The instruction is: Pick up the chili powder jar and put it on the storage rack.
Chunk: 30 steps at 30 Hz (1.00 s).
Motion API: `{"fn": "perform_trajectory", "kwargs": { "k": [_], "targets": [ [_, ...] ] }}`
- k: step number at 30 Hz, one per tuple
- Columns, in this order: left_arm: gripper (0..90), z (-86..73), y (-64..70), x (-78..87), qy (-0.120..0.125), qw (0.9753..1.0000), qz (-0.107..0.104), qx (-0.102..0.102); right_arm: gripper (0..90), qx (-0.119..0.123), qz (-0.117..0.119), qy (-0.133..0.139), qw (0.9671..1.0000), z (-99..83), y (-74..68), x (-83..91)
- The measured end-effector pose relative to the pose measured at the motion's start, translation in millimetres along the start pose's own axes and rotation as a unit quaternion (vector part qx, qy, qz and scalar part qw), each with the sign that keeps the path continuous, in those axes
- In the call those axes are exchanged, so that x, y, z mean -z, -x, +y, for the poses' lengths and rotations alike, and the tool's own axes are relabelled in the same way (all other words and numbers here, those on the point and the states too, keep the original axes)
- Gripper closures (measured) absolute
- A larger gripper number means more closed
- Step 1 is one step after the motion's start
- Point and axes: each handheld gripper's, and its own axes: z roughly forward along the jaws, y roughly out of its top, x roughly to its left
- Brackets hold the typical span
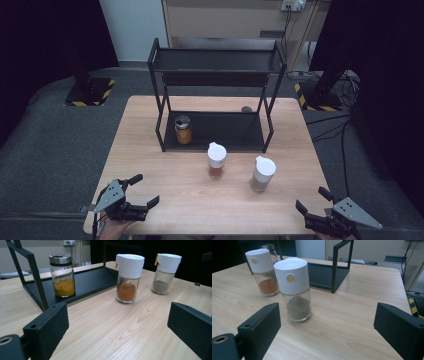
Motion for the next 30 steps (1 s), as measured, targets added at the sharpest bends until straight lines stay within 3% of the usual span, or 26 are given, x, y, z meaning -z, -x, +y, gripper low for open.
{"fn": "perform_trajectory", "kwargs": {
  "k": [12, 18, 30],
  "targets": [
    [2.7, 0.8, -0.4, -0.7, -0.004, 1.0000, -0.002, 0.002, 7.7, -0.005, 0.002, -0.002, 1.0000, 3.5, -1.4, -2.0],
    [2.7, 1.6, -1.1, -2.9, -0.011, 0.9999, -0.004, 0.004, 8.0, -0.023, 0.011, 0.010, 0.9996, 5.7, 1.5, -1.0],
    [2.7, -0.6, -3.4, -2.8, -0.006, 0.9999, -0.005, 0.010, 8.0, 0.011, 0.037, 0.013, 0.9992, 43.9, -12.2, -18.0]
  ]
}}
